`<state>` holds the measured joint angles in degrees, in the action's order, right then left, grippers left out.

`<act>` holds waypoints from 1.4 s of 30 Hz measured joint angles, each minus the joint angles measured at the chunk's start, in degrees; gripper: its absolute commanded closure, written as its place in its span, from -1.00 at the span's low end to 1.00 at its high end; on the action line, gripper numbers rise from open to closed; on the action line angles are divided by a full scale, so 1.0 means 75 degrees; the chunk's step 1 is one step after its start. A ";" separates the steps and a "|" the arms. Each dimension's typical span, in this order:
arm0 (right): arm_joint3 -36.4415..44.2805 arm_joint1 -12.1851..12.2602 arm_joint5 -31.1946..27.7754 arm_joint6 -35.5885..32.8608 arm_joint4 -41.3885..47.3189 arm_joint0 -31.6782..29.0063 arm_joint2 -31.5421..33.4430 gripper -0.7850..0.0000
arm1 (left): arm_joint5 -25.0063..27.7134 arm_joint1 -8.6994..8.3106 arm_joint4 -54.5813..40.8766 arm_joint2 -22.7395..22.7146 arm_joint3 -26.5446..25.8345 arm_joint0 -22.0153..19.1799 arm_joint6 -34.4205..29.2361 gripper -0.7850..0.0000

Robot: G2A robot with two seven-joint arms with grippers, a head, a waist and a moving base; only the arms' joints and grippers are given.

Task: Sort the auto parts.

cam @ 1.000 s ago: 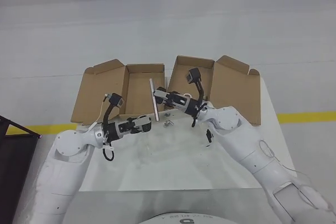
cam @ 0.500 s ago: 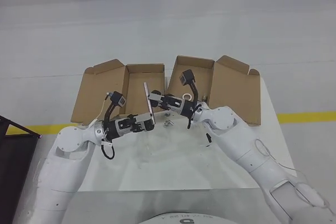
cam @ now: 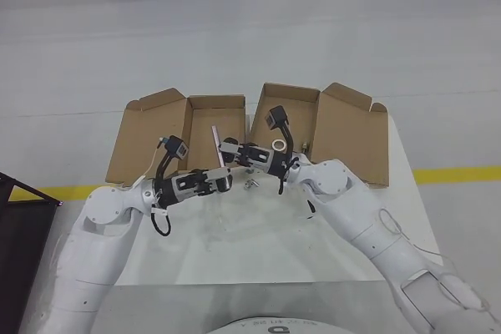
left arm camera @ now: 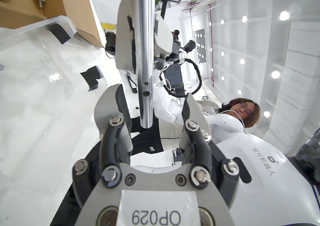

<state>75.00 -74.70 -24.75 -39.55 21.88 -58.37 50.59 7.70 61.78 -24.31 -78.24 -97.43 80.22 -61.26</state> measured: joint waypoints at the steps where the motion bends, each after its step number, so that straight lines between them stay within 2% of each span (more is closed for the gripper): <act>1: 0.0005 -0.0004 0.0005 -0.0013 -0.0017 0.0002 0.0008 1.00 | -0.0019 -0.0001 -0.0024 0.0012 0.0017 -0.0011 0.0015 0.07; 7: 0.0026 -0.0022 0.0053 -0.0073 -0.0059 0.0007 0.0050 1.00 | -0.0076 -0.0009 -0.0153 0.0044 0.0140 -0.0071 0.0074 0.23; 11: 0.0038 -0.0035 0.0080 -0.0127 -0.0080 0.0016 0.0070 1.00 | -0.0090 -0.0018 -0.0172 0.0060 0.0157 -0.0109 0.0090 0.47; 13: 0.0041 -0.0044 0.0093 -0.0161 -0.0081 0.0022 0.0074 1.00 | -0.0112 -0.0023 -0.0184 0.0065 0.0157 -0.0129 0.0108 0.52; 15: 0.0037 -0.0052 0.0111 -0.0179 -0.0104 0.0033 0.0075 1.00 | -0.0126 -0.0027 -0.0189 0.0071 0.0156 -0.0142 0.0114 0.66; 16: 0.0034 -0.0058 0.0122 -0.0184 -0.0117 0.0038 0.0075 1.00 | -0.0136 -0.0031 -0.0189 0.0075 0.0156 -0.0148 0.0114 0.95; 17: 0.0032 -0.0062 0.0126 -0.0184 -0.0122 0.0040 0.0075 1.00 | -0.0143 -0.0034 -0.0189 0.0077 0.0156 -0.0152 0.0114 1.00; 26: -0.0020 -0.0107 0.0146 -0.0196 -0.0146 0.0048 0.0081 1.00 | -0.0173 -0.0063 -0.0218 0.0063 0.0178 -0.0155 0.0128 1.00; 27: -0.0026 -0.0111 0.0145 -0.0197 -0.0146 0.0047 0.0084 0.94 | -0.0172 -0.0066 -0.0229 0.0062 0.0182 -0.0151 0.0129 1.00; 28: -0.0032 -0.0116 0.0145 -0.0192 -0.0151 0.0043 0.0088 0.01 | -0.0171 -0.0069 -0.0244 0.0059 0.0191 -0.0146 0.0131 1.00; 29: -0.0034 -0.0120 0.0145 -0.0187 -0.0157 0.0039 0.0091 -1.00 | -0.0169 -0.0072 -0.0251 0.0056 0.0196 -0.0143 0.0135 1.00; 36: -0.0026 -0.0099 0.0087 -0.0081 -0.0129 -0.0043 0.0323 -1.00 | -0.0182 -0.0109 -0.0299 -0.0121 0.0277 -0.0115 0.0245 1.00; 42: 0.0470 0.0096 -0.0202 -0.0245 0.0131 -0.0489 0.1126 -1.00 | -0.0153 -0.0176 -0.0091 -0.0476 0.0431 -0.0104 0.0402 1.00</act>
<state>78.53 -73.98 -26.27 -41.39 22.86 -62.04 59.04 6.55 60.46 -24.99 -81.81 -94.20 79.44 -58.24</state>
